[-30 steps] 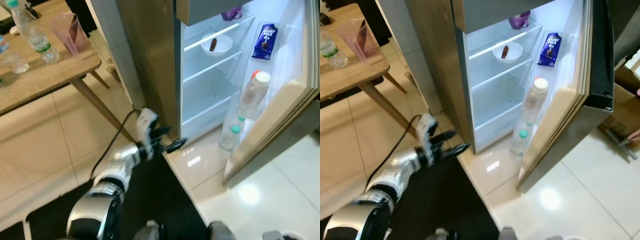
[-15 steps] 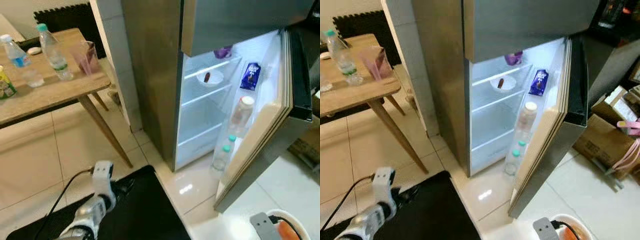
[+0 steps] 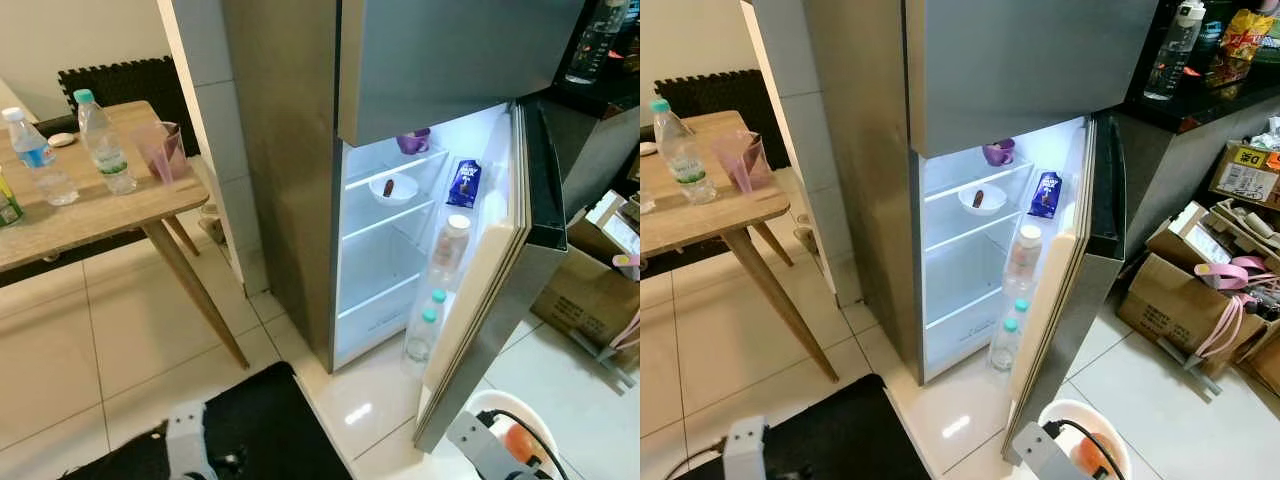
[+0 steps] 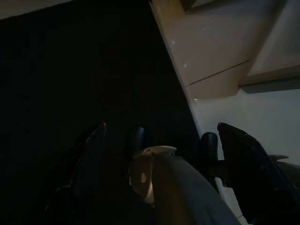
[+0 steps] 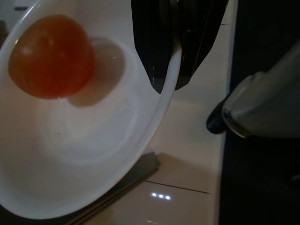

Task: Restocking fridge

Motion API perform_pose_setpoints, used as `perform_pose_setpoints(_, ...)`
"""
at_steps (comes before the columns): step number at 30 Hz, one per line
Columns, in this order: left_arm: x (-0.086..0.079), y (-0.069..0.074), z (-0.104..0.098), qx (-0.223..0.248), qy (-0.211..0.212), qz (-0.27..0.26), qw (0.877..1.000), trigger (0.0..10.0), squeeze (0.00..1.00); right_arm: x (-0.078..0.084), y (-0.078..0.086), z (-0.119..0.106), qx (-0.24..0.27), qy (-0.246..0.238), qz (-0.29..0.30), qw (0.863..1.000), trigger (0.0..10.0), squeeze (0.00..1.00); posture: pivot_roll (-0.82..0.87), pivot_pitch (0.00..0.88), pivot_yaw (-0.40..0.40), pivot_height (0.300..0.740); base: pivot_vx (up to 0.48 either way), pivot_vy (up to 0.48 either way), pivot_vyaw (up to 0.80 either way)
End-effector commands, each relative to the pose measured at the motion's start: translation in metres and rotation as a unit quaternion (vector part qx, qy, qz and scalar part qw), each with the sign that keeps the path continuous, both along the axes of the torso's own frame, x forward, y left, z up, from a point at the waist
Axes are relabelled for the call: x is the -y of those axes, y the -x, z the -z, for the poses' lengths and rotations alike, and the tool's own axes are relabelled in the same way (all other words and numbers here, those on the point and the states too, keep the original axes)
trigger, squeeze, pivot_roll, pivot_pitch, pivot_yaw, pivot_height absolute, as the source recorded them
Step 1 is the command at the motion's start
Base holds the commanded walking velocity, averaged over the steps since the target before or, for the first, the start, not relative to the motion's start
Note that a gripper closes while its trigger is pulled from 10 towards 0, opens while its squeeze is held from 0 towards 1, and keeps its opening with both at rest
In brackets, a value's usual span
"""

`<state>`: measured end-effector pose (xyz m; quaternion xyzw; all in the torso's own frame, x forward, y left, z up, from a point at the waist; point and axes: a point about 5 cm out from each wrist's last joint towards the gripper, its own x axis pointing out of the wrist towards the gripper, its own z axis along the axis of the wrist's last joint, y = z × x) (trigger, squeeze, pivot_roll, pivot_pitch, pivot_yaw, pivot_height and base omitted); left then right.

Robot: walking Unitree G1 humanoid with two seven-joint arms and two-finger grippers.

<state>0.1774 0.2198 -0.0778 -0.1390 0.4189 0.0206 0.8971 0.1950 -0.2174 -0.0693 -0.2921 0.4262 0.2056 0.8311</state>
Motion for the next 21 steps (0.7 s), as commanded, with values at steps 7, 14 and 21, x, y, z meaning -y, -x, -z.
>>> perform_pose_setpoints(7,0.014,-0.005,0.001,-0.003,0.002,0.015,1.0,10.0,0.0,-0.034,-0.002,0.0,-0.028,-0.116,-0.039,0.992,10.0,0.0,-0.09,0.013,-0.028,0.74,0.0,0.0,0.0)
perform_pose_setpoints(14,0.018,-0.004,0.002,-0.01,0.003,0.021,1.0,10.0,0.0,-0.051,-0.005,-0.002,-0.044,-0.156,-0.087,0.983,10.0,0.0,-0.09,0.017,-0.025,0.74,0.0,0.0,0.0)
perform_pose_setpoints(21,0.024,-0.001,0.005,-0.017,0.004,0.034,0.999,10.0,0.0,-0.071,-0.015,-0.014,-0.058,-0.203,-0.182,0.96,10.0,0.0,-0.09,0.015,-0.021,0.74,0.0,0.0,0.0)
